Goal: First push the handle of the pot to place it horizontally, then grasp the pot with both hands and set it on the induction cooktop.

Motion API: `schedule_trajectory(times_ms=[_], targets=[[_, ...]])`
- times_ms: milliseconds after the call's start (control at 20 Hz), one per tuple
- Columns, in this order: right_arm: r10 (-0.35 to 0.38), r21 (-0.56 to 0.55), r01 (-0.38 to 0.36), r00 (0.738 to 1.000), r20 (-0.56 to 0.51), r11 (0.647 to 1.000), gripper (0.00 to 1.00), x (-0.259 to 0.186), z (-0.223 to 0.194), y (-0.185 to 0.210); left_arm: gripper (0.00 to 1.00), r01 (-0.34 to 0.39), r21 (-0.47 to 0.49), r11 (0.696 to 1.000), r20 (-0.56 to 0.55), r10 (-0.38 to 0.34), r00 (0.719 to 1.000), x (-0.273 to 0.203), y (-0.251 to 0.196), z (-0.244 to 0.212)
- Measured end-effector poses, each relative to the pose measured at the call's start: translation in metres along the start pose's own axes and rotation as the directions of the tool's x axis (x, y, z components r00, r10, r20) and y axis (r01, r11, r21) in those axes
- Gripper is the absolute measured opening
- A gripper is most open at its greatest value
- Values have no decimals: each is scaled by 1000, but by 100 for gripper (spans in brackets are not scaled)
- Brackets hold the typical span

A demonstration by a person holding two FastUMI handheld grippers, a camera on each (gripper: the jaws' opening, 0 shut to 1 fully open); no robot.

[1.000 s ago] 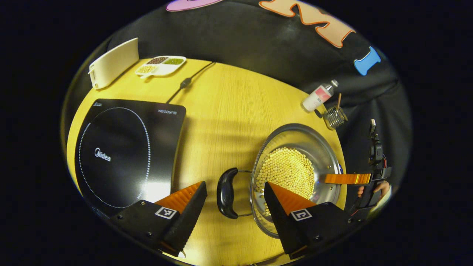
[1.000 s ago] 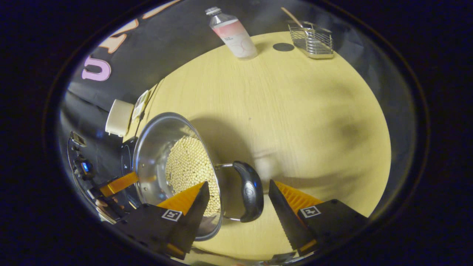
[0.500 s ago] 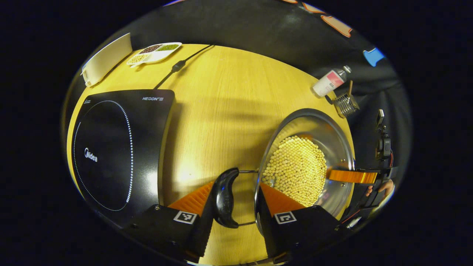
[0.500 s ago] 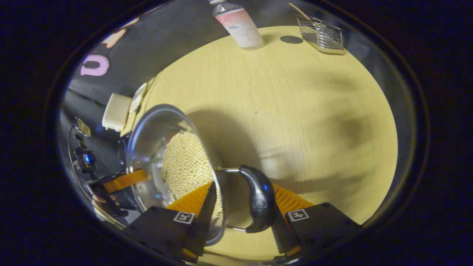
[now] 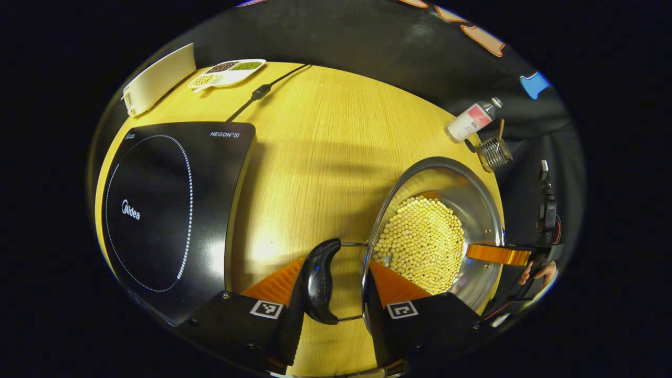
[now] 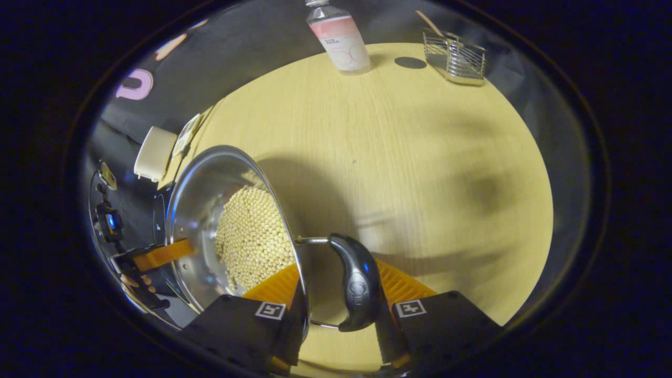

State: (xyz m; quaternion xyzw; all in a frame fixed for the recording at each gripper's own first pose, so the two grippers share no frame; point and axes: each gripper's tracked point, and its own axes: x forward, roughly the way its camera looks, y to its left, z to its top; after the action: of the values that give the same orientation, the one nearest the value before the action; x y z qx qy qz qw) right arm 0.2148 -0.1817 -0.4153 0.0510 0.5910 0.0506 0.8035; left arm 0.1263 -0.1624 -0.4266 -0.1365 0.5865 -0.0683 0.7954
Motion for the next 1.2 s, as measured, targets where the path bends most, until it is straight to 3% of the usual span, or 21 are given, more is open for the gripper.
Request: schedule_trajectory(times_ms=[150, 200, 300, 350, 400, 450, 550, 600, 650, 1200], targets=[[12, -8, -12, 1000, 20, 1000, 61, -9, 5, 4, 60, 8, -27, 1000, 20, -8, 1000, -12, -1, -6], [18, -10, -17, 1000, 23, 1000, 55, -13, 2, 5, 60, 12, -30, 999, 30, -11, 999, -18, -2, -7], [27, -24, -26, 999, 32, 999, 55, -21, -3, 12, 57, 12, -32, 999, 45, -10, 999, -26, 0, -9], [28, -31, -27, 999, 38, 999, 61, -26, -6, 14, 57, 11, -30, 999, 50, -10, 999, -32, 2, -12], [30, -35, -28, 999, 41, 999, 61, -31, -10, 17, 57, 11, -28, 1000, 59, -9, 998, -38, 3, -12], [34, -37, -32, 998, 46, 999, 55, -36, -13, 22, 57, 9, -28, 1000, 65, -7, 998, -43, 5, -14], [42, -44, -39, 997, 59, 998, 55, -45, -18, 32, 56, 10, -27, 1000, 83, -8, 996, -57, 10, -15], [45, -47, -42, 997, 67, 998, 61, -49, -22, 37, 59, 10, -24, 1000, 89, -7, 996, -64, 13, -16], [50, -46, -46, 996, 73, 998, 61, -54, -24, 43, 56, 10, -22, 1000, 97, -8, 995, -71, 16, -17], [73, -3, -73, 988, 134, 997, 61, -76, -80, 150, 58, 22, 37, 999, 131, -27, 991, -143, 105, -19]])
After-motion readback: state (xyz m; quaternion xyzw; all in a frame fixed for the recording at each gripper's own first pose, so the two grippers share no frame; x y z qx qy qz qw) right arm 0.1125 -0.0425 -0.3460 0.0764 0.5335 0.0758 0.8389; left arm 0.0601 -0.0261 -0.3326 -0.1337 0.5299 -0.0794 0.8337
